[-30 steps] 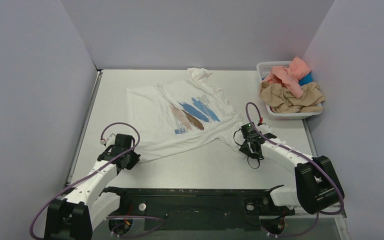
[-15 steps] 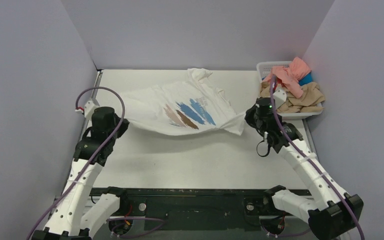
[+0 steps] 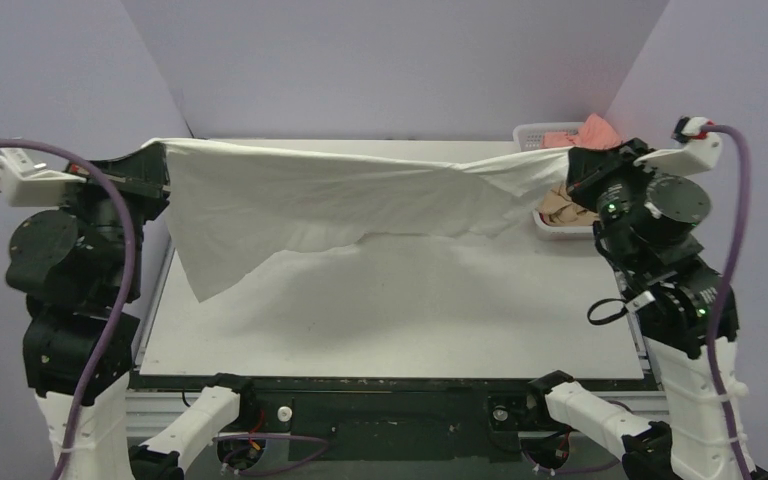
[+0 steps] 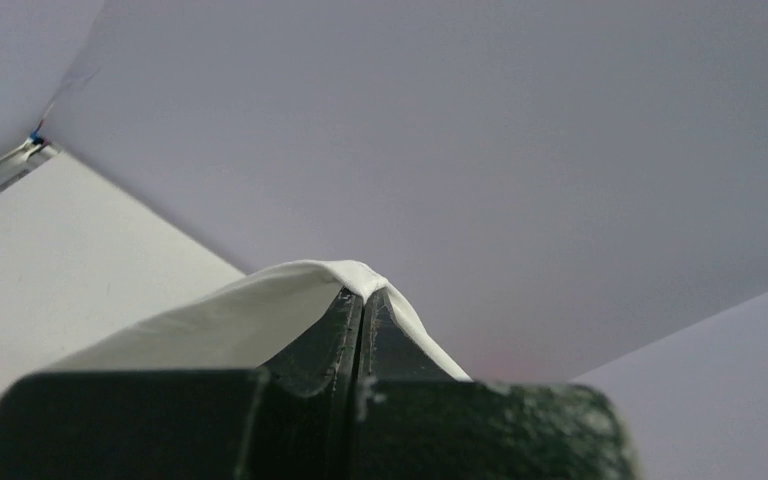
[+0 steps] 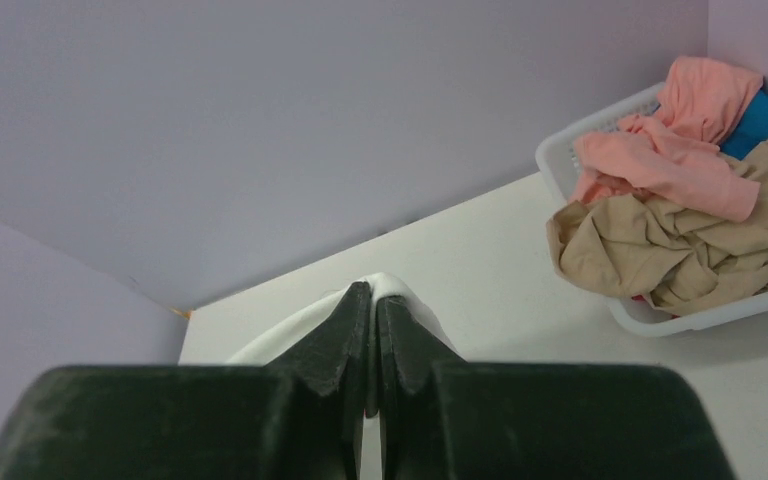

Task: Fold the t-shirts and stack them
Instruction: Flatten out the tshirt

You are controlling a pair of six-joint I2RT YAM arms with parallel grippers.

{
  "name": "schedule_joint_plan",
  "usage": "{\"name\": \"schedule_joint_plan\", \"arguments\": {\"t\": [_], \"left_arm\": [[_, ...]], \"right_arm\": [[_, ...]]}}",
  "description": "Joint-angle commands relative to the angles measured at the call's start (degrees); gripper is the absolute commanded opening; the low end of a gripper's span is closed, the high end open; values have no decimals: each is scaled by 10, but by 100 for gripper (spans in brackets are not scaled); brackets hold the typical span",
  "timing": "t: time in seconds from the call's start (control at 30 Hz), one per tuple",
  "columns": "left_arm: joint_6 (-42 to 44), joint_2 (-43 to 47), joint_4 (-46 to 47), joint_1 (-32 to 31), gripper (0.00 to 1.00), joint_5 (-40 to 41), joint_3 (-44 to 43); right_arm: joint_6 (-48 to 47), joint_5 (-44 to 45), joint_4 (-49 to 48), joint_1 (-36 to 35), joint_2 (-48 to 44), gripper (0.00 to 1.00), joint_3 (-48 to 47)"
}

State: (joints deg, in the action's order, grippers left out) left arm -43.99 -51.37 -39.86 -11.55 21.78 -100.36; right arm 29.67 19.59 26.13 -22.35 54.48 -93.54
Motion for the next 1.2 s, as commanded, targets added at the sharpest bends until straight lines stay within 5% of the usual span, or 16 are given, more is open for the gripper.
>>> {"name": "schedule_joint_plan", "arguments": {"t": [0.0,0.2,0.33,0.87,1.17], "left_arm": [[50,-25,-18,1,0,-40,-116],[67,-64,-74,1,0,-76,-282],[59,-65,-87,1,0,-87,-310],[42,24,-50,1,0,-114,-250],[67,-111,-8,1,0,-43,-172]], "right_arm": [[-22,-9,47,-2,6,0,-138],[-40,-38,86,-2,25,0,-300],[-48,-32,83,-2,28,0,-353],[-81,-50,8,-2,23,0,-386],[-149,30,-50,0,123,0,-302]]}}
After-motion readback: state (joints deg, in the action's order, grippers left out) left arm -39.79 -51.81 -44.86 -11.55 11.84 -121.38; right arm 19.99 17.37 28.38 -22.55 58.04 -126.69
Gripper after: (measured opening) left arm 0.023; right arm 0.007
